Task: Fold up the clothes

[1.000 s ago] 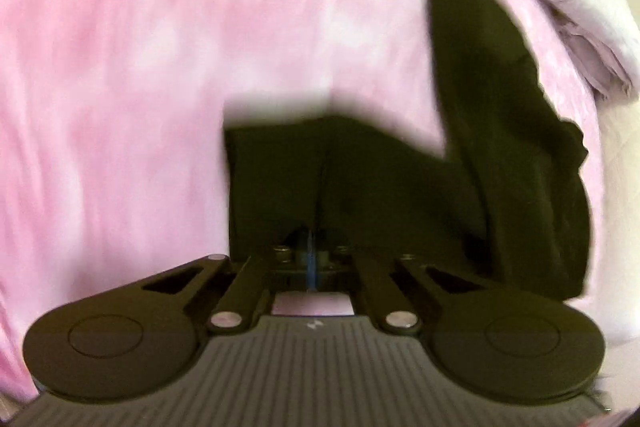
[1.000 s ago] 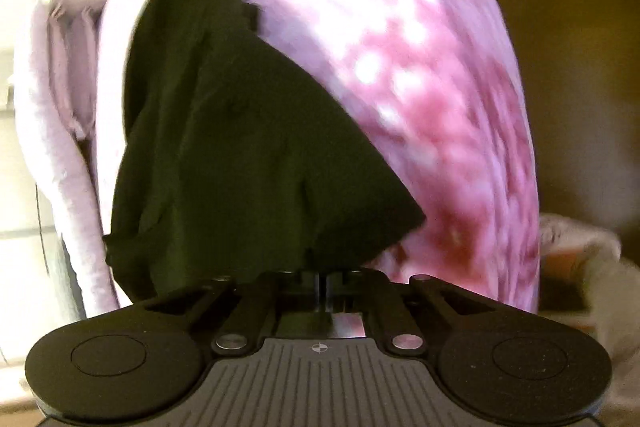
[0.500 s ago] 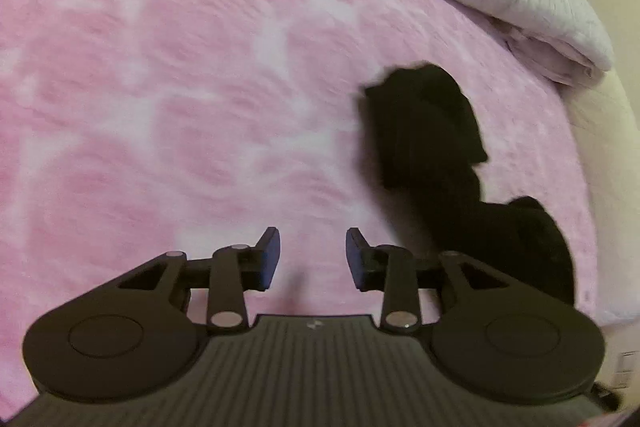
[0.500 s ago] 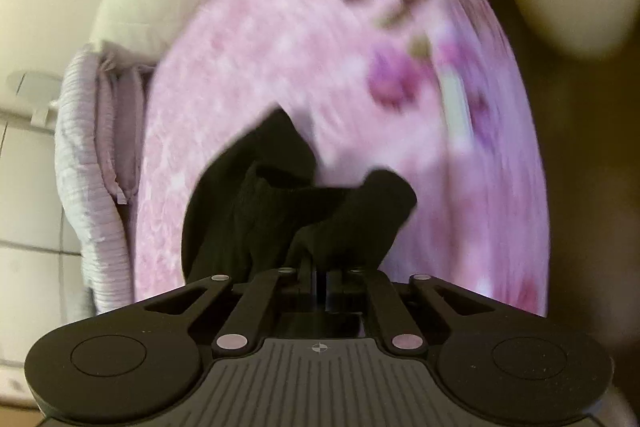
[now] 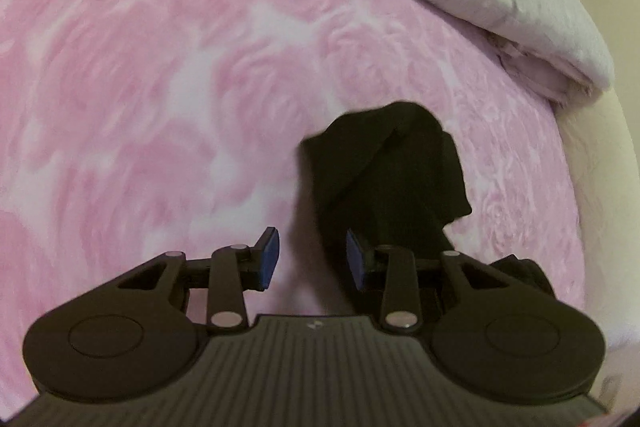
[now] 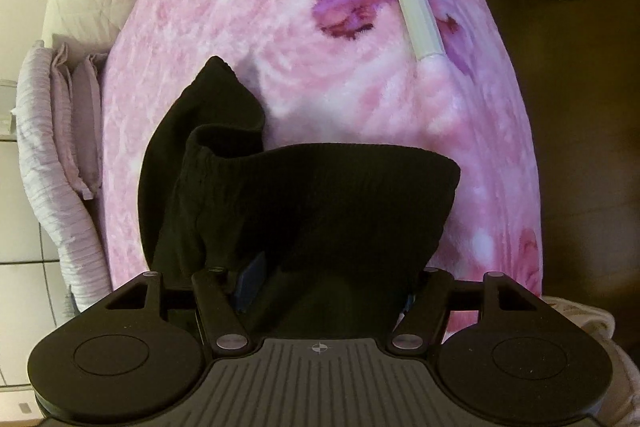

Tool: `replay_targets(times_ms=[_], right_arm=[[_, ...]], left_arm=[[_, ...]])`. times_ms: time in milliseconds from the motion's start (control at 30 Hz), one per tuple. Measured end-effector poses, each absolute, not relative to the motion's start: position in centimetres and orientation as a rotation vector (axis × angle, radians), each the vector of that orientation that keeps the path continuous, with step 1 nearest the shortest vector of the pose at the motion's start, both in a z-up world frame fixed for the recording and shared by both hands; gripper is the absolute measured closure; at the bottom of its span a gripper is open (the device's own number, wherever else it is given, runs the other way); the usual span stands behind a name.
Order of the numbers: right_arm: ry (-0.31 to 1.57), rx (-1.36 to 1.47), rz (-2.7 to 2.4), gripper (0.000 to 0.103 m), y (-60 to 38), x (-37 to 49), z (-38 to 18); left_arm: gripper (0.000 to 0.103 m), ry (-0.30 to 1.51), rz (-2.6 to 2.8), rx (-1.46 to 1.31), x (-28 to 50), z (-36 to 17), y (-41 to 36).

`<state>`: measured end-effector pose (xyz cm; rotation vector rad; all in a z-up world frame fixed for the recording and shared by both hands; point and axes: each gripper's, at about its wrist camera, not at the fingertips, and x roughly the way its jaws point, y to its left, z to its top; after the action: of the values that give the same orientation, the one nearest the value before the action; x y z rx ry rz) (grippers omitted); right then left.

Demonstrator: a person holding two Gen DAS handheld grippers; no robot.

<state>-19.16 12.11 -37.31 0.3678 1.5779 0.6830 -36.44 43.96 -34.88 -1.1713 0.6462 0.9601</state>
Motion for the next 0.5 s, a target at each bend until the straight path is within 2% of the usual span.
replay_targets(times_ms=[233, 267, 300, 333, 400, 500], right_arm=[[1.533, 0.333, 0.666, 0.038, 12.6, -20.2, -37.0], [1.517, 0.320, 0.672, 0.058, 12.7, -20.4, -36.8], [1.501, 0.307, 0.678, 0.073, 12.8, -20.6, -36.5], [1.483, 0.300, 0.686, 0.091, 12.8, -20.7, -36.1], [1.445, 0.288, 0.704, 0.094, 12.9, -20.9, -35.1], [1.367, 0.278, 0.769, 0.095, 13.7, -21.0, -32.1]], left_arm=[[0.068, 0.703, 0.863, -1.223, -33.4, -38.7, 48.8], [0.075, 0.710, 0.848, -1.249, -33.0, -39.6, 49.2], [0.091, 0.705, 0.838, -1.268, -32.8, -40.2, 49.2], [0.095, 0.694, 0.829, -1.284, -32.7, -40.5, 49.2], [0.097, 0.627, 0.817, -1.281, -33.3, -39.4, 48.2], [0.097, 0.484, 0.821, -1.260, -36.7, -35.1, 44.4]])
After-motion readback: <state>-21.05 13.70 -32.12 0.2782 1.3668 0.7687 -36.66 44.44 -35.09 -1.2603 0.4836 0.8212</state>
